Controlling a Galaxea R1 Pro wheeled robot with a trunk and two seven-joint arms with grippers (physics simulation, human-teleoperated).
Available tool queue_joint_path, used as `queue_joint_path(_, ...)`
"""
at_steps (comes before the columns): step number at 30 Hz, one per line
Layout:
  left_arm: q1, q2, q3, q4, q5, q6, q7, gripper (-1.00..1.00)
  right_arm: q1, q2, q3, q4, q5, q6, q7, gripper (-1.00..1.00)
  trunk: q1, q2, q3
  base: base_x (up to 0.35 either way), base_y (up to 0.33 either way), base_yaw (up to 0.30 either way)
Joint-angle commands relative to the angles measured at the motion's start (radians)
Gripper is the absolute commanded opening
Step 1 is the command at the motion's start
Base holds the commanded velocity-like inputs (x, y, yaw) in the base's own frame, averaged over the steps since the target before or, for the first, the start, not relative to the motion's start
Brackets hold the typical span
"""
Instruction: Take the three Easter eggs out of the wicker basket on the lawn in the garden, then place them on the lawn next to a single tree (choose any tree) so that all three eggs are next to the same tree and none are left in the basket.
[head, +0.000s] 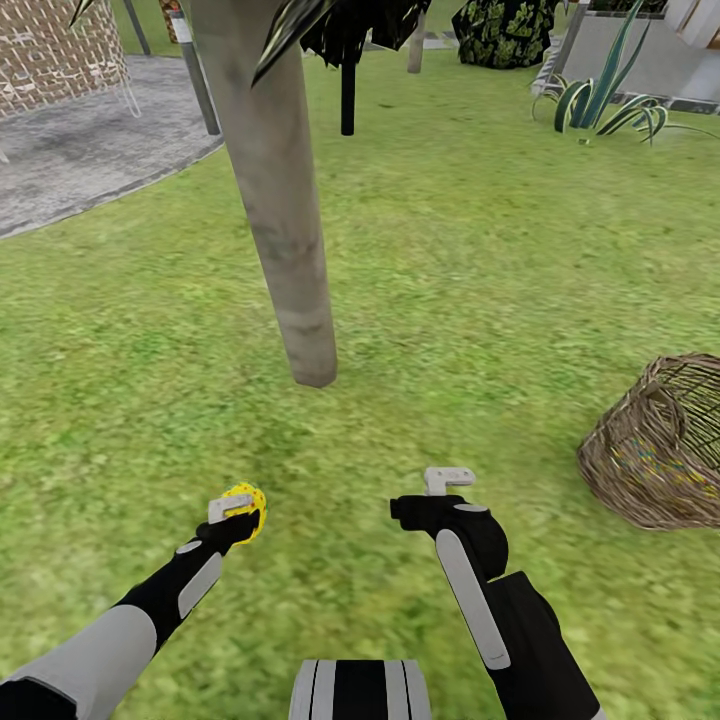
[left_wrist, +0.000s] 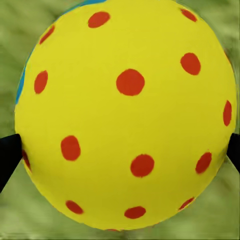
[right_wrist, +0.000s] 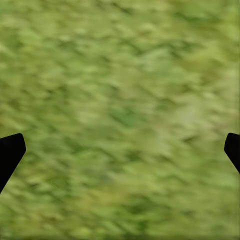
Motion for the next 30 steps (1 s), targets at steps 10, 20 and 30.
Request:
queue_joint_path(10, -0.001, 0.002, -0.005, 0.049, 0.006, -0.001, 0.011, 1.00, -0.001, 0.000, 0.001, -0.001, -0.010, 0.003, -0.011, 1.00, 0.000, 0.000, -0.001, 0.000, 0.000, 0.000)
queue_joint_path(20, 0.000, 0.002, -0.005, 0.049, 0.006, -0.001, 0.011, 1.00, -0.001, 0.000, 0.001, -0.001, -0.010, 0.003, -0.011, 1.00, -0.002, 0.001, 0.015, 0.000, 0.000, 0.000)
queue_joint_path(30, 0.000, 0.002, -0.006, 0.049, 0.006, -0.001, 0.010, 1.00, -0.001, 0.000, 0.002, -0.001, -0.010, 0.003, -0.011, 1.00, -0.006, 0.003, 0.053, 0.000, 0.000, 0.000)
